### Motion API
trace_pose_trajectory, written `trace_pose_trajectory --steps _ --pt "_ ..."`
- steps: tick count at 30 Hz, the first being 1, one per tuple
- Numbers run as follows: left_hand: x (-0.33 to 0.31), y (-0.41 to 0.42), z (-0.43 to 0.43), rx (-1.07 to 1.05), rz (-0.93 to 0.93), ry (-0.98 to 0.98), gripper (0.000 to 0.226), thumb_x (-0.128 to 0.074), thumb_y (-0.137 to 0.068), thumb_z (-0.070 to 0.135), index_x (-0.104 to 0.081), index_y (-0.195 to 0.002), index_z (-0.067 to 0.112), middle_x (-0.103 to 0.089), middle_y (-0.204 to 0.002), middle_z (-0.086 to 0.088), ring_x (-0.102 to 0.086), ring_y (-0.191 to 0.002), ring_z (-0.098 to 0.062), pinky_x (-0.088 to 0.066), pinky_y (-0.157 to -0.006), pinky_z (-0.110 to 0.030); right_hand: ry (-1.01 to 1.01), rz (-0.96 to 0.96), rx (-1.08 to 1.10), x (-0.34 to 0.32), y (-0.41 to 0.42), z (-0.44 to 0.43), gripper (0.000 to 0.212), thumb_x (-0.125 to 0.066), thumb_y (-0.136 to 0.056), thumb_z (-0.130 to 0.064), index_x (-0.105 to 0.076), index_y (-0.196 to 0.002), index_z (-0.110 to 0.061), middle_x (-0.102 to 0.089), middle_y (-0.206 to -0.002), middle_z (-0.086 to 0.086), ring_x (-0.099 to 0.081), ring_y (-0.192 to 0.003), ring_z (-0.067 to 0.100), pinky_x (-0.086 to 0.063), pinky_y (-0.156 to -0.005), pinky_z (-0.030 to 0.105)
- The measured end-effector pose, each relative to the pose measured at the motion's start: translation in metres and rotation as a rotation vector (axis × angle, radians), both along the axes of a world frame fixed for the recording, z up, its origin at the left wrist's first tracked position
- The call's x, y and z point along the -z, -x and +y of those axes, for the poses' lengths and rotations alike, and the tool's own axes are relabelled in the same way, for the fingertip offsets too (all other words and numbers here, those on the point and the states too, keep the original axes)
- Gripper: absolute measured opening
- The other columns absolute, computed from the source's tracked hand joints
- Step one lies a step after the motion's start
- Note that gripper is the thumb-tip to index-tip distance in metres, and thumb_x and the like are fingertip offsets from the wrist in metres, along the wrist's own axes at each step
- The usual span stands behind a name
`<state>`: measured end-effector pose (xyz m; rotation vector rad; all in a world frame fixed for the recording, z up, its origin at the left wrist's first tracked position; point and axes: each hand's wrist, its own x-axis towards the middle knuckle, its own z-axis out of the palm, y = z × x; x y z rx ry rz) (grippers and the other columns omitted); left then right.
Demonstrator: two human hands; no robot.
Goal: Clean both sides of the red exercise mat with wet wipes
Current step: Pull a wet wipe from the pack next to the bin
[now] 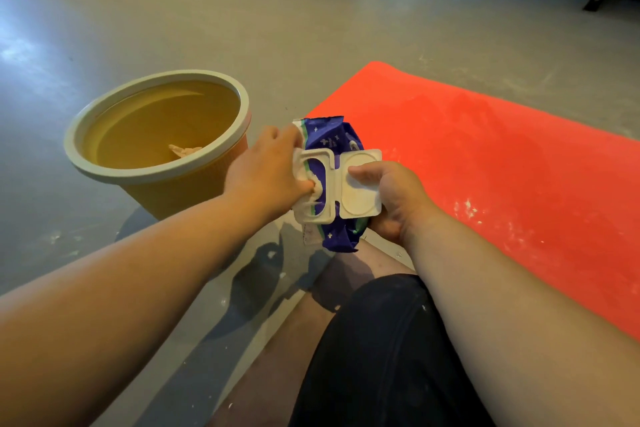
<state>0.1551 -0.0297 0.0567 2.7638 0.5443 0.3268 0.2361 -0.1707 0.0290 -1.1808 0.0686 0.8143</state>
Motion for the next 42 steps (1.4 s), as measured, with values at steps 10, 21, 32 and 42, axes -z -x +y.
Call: trace_pose_trajectory --steps 10,21,32,42 --pt "0.004 0.000 0.000 -0.086 -0.013 0.313 0.017 -0.061 -0.089 0.033 -0.052 -0.102 0.026 -0.060 -0.090 0.008 -0.058 -0.079 -0.007 -0.047 -0.064 -0.023 0.019 -0.016 -0.013 -0.003 0.003 -0.001 0.025 -0.056 -0.087 -0.004 -0.061 -0.111 -0.004 -0.066 -0.090 0.012 -0.066 -0.074 0.027 -0.056 -0.068 0.038" --pt "0.004 0.002 0.009 -0.115 0.099 0.987 0.049 -0.070 -0.085 0.021 -0.040 -0.121 0.033 -0.061 -0.106 0.003 -0.066 -0.088 -0.016 -0.053 -0.056 -0.025 0.048 -0.106 0.016 0.005 -0.002 -0.003 0.023 -0.059 -0.086 0.000 -0.062 -0.106 -0.010 -0.068 -0.090 0.011 -0.066 -0.074 0.025 -0.056 -0.066 0.036" --pt "0.014 0.001 0.013 -0.051 0.105 0.845 0.038 -0.071 -0.080 0.034 -0.050 -0.111 0.031 -0.064 -0.102 0.005 -0.064 -0.094 -0.016 -0.055 -0.074 -0.034 0.168 -0.299 0.022 0.009 -0.003 0.002 0.021 -0.058 -0.089 -0.001 -0.064 -0.084 -0.020 -0.066 -0.083 0.005 -0.062 -0.075 0.026 -0.054 -0.076 0.048" --pt "0.025 0.000 0.009 -0.163 0.042 0.791 0.032 -0.068 -0.084 0.024 -0.054 -0.113 0.023 -0.064 -0.100 0.002 -0.063 -0.086 -0.015 -0.049 -0.061 -0.026 0.136 -0.284 0.008 0.007 0.000 0.005 0.011 -0.057 -0.092 -0.008 -0.063 -0.099 -0.015 -0.067 -0.089 0.009 -0.063 -0.071 0.023 -0.054 -0.064 0.035"
